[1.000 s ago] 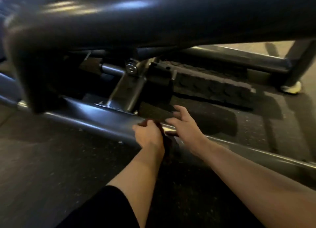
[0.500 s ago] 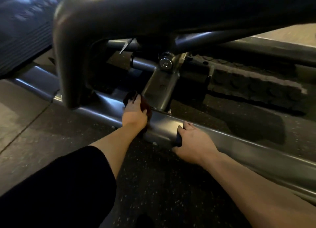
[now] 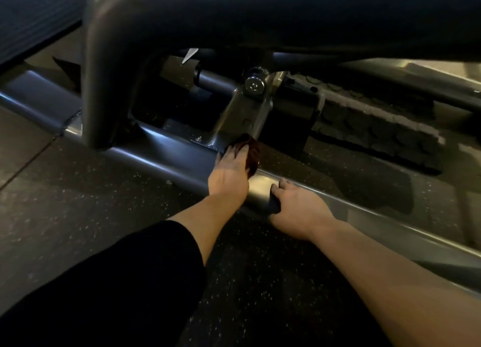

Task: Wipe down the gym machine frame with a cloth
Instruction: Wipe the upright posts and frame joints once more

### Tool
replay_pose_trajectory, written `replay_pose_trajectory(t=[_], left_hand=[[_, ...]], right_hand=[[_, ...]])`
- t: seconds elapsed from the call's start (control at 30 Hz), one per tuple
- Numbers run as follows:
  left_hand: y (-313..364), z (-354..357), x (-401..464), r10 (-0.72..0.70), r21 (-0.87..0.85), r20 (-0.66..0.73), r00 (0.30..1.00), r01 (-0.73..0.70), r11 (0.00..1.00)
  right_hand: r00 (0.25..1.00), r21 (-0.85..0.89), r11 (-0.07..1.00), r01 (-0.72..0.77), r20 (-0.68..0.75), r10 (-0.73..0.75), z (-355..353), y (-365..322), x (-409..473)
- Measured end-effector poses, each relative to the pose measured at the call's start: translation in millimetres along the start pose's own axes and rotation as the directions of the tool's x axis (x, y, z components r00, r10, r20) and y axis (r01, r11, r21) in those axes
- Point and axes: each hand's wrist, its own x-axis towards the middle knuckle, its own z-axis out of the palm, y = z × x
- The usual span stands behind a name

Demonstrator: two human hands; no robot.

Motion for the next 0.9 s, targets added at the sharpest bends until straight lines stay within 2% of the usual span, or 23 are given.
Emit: replay_pose_trajectory(t=[0.1,0.2,0.27,0.3,0.37,0.4,0.43,0.47,0.5,0.57,0.63,0.7,0.73,0.83,0.9], left_hand=[[8.1,3.5,-5.1,-0.011,-0.055,-0.072,0.997,0.007,0.998],[0.4,1.8,-6.9,0.083,-0.028,-0.124,0.989,-0.087,0.996],[-2.5,-7.7,-8.3,0.083,-0.243,-0.091,0.992,-0.103,0.964],[-2.9,-15.2,-7.8,0.037,-0.429,-0.059,0.998,-0.059,0.902],[-4.5,-31.2,-5.2,-0.087,-0.761,-0.041,0.995,0.026,0.648],[-7.3,-36.8,-2.6,-0.155,-0.848,-0.052,0.987,0.039,0.529],[-11.6,-40.0,0.1,-0.217,-0.879,-0.070,0.974,0.042,0.475],[-16.7,-41.4,3.4,-0.263,-0.853,-0.101,0.960,0.053,0.519],[-20.2,-41.7,6.7,-0.273,-0.773,-0.130,0.953,0.075,0.630],[-26.7,-36.8,15.4,-0.208,-0.518,-0.141,0.968,0.107,0.849],[-31.1,-28.7,23.5,-0.135,-0.214,-0.044,0.990,0.123,0.969],[-35.6,-20.7,25.7,-0.101,0.028,0.019,0.995,0.101,0.995],[-37.2,-18.5,25.2,-0.091,0.095,0.021,0.996,0.088,0.992],[-40.5,-13.5,26.7,-0.090,0.091,-0.021,0.996,0.091,0.992],[-39.4,-14.6,28.9,-0.104,0.060,-0.044,0.994,0.107,0.993]], right_hand=[[0.994,-0.017,0.999,0.032,-0.107,-0.033,-1.4,5.4,3.9],[0.948,0.175,0.980,0.095,-0.317,-0.035,-2.7,2.8,23.2],[0.934,0.301,0.919,0.254,-0.323,-0.152,-3.1,-9.0,47.6],[0.929,0.330,0.890,0.314,-0.300,-0.216,-2.3,-19.0,59.3],[0.917,0.315,0.877,0.362,-0.287,-0.276,3.6,-37.0,78.1],[0.911,0.291,0.891,0.348,-0.331,-0.248,6.1,-42.6,85.4],[0.894,0.264,0.907,0.329,-0.397,-0.208,6.8,-46.2,91.6],[0.868,0.242,0.917,0.318,-0.464,-0.179,4.7,-47.9,98.2],[0.839,0.239,0.920,0.311,-0.523,-0.148,1.8,-47.3,103.9],[0.799,0.267,0.915,0.301,-0.595,-0.089,-8.3,-41.4,125.8],[0.848,0.311,0.919,0.244,-0.528,-0.047,-19.2,-33.9,150.7],[0.901,0.247,0.941,0.230,-0.419,-0.110,-25.5,-30.9,171.6],[0.897,0.210,0.942,0.261,-0.413,-0.156,-28.7,-30.6,179.9],[0.852,0.144,0.917,0.372,-0.446,-0.276,-42.7,-32.0,204.5],[0.836,0.028,0.923,0.383,-0.436,-0.334,-54.7,-34.0,220.3]])
